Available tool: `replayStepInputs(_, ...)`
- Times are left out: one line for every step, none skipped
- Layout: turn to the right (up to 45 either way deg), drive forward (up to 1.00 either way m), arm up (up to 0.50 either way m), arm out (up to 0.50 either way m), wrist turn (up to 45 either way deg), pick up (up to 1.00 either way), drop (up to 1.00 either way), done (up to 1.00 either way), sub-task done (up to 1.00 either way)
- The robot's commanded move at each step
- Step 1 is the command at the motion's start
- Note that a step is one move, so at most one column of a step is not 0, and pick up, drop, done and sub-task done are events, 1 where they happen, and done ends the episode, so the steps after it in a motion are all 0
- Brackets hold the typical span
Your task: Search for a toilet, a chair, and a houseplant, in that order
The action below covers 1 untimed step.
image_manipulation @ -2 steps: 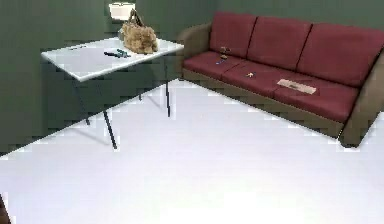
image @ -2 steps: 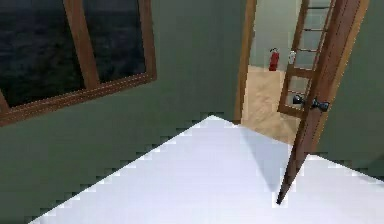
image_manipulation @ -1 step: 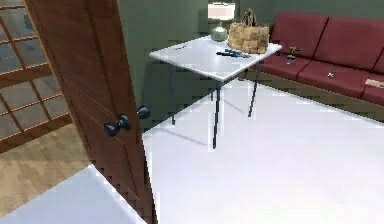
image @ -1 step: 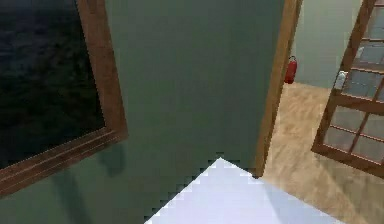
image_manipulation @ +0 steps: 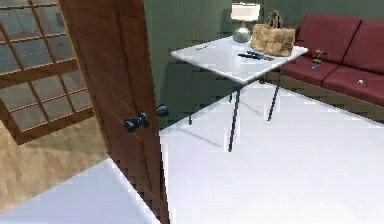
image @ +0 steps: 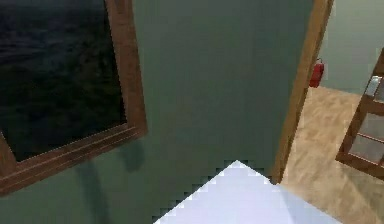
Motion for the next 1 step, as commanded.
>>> replayStepInputs(0.0, 0.3, 0.0, 0.0, 0.0, 0.0, 0.0, 0.0, 0.0)
